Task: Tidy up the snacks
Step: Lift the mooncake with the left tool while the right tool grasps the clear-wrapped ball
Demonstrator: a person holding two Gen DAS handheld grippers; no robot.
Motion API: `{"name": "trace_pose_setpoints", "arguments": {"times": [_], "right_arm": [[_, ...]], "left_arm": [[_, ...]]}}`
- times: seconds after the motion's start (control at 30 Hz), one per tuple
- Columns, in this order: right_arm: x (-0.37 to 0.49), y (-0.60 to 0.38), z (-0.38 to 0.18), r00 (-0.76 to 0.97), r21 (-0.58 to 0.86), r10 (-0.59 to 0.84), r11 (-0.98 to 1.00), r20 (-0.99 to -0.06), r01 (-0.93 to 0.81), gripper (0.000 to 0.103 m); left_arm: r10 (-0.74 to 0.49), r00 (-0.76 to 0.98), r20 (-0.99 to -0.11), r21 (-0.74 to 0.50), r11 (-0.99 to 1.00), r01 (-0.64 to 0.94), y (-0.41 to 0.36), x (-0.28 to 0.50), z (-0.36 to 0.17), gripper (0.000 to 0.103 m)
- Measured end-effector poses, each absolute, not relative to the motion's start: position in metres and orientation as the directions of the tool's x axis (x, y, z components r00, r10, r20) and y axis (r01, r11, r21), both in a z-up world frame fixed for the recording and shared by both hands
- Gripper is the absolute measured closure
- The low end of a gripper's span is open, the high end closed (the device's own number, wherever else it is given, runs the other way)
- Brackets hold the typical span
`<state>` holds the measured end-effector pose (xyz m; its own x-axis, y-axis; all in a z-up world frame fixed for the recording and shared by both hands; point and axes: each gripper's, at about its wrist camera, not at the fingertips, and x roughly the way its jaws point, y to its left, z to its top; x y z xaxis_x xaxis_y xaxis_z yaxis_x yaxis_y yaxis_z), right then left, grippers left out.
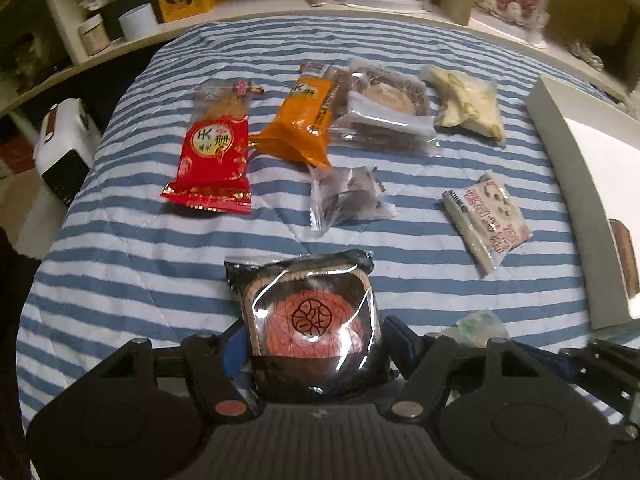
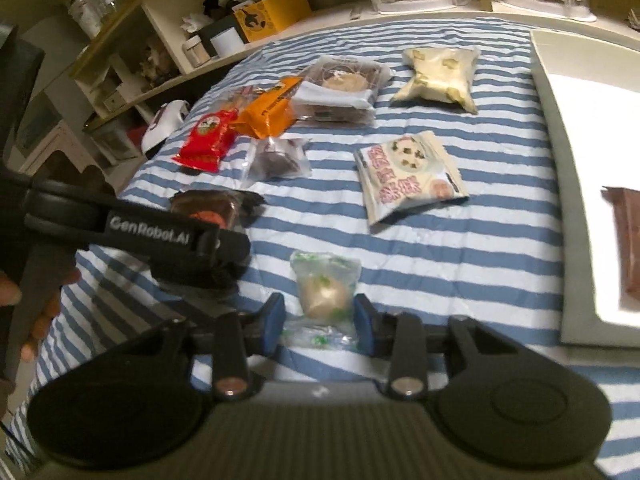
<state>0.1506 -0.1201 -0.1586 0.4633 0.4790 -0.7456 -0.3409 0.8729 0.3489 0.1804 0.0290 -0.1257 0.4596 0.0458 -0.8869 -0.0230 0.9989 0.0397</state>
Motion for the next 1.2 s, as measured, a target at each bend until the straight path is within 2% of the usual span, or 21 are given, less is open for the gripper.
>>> {"name": "trace_pose_setpoints", "arguments": {"times": [0.23, 0.4, 0.57, 0.83, 1.2], "right_arm": [[0.143, -0.124, -0.153, 0.479, 0.311, 0.451, 0.886, -0.753, -0.344, 0.06], [0.141, -0.129, -0.15, 0.483, 0.309, 0.447, 0.888, -0.753, -0.34, 0.06], [0.144, -0.14, -0.139, 0.518, 0.297, 0.432, 0.898, -0.739, -0.325, 0.06], [0.141, -0.175, -0.093, 0.638, 0.29, 0.424, 0.905, -0.642, -0.31, 0.06], [0.132, -0.218, -0.039, 0.743, 0.248, 0.398, 0.917, -0.537, -0.312, 0.06]], "left_arm": [[0.032, 0.457, -0.889, -0.022, 0.994, -0.111, 0.039, 0.178, -0.129, 0.035], [0.026, 0.461, -0.887, -0.018, 0.996, -0.092, 0.036, 0.176, -0.124, 0.037], [-0.023, 0.511, -0.859, -0.076, 0.994, -0.083, 0.035, 0.171, -0.107, 0.037], [-0.103, 0.631, -0.769, -0.148, 0.989, -0.019, 0.022, 0.159, -0.063, 0.037], [-0.169, 0.723, -0.67, -0.158, 0.984, 0.084, -0.017, 0.148, -0.013, 0.037]]}}
